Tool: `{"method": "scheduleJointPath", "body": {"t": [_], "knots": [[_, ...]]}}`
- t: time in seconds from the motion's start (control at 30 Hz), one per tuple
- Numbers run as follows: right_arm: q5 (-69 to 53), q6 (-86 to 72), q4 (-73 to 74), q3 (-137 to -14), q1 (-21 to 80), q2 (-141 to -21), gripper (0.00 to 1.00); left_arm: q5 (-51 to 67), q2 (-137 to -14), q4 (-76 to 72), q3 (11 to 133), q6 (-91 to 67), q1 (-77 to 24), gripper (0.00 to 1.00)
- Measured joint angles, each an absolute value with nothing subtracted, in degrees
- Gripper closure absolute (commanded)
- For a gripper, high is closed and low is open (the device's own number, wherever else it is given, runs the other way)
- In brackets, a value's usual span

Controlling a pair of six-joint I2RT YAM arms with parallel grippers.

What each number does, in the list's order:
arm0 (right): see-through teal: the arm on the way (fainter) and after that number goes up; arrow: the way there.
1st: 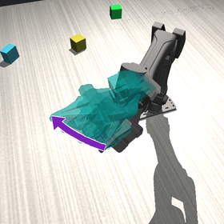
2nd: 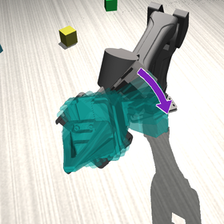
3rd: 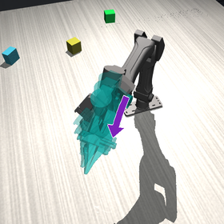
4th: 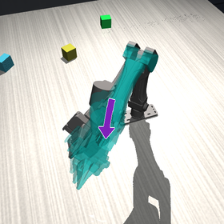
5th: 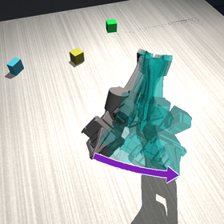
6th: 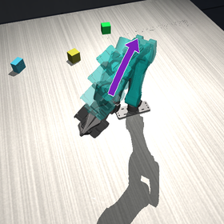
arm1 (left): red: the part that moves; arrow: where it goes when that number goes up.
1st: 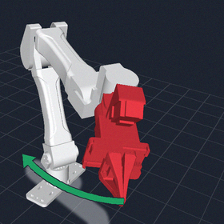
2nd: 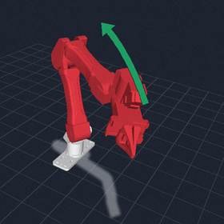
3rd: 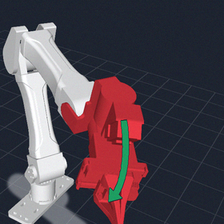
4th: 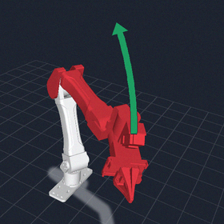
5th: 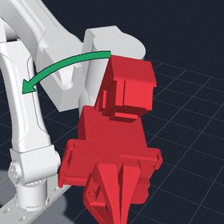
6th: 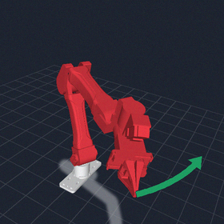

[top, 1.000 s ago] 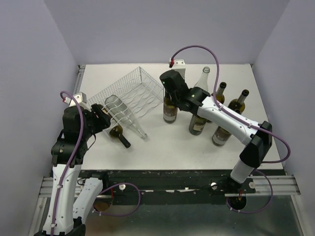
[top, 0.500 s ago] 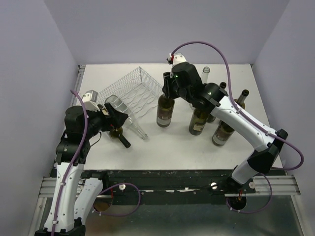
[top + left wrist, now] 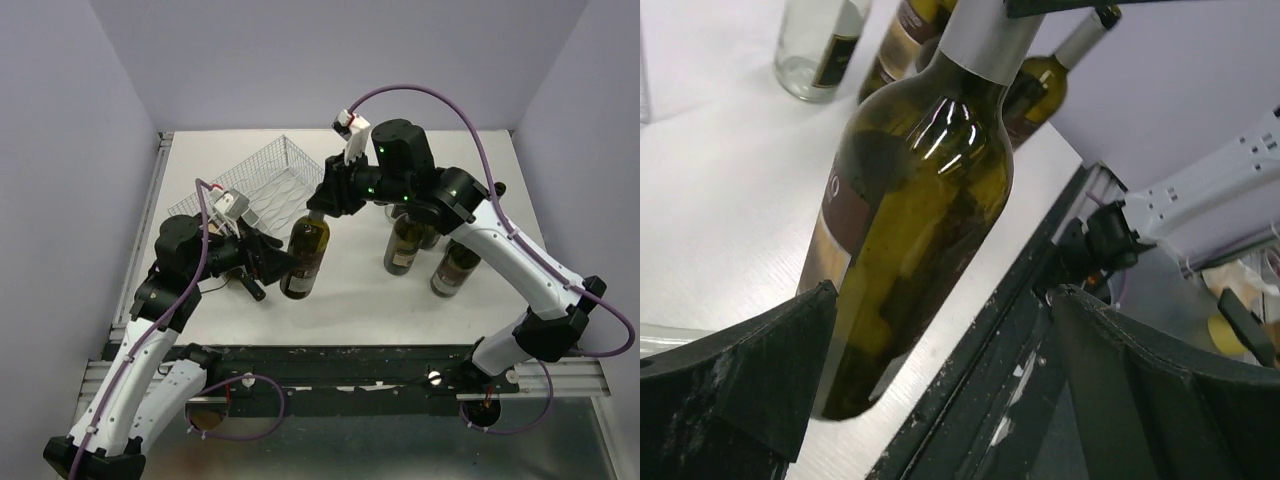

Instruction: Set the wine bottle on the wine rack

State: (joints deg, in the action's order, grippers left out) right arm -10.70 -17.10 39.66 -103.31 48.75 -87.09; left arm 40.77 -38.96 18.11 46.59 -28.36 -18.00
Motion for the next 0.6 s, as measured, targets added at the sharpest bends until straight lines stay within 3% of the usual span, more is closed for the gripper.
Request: {"method": "scheduleJointPath", "body": {"t": [0.6], "knots": [[-26.4, -18.7, 38.3, -105.7, 48.8, -85.3, 0.99, 57.8, -39.9, 9.7, 40.9, -20.5, -20.3, 0.01]]}}
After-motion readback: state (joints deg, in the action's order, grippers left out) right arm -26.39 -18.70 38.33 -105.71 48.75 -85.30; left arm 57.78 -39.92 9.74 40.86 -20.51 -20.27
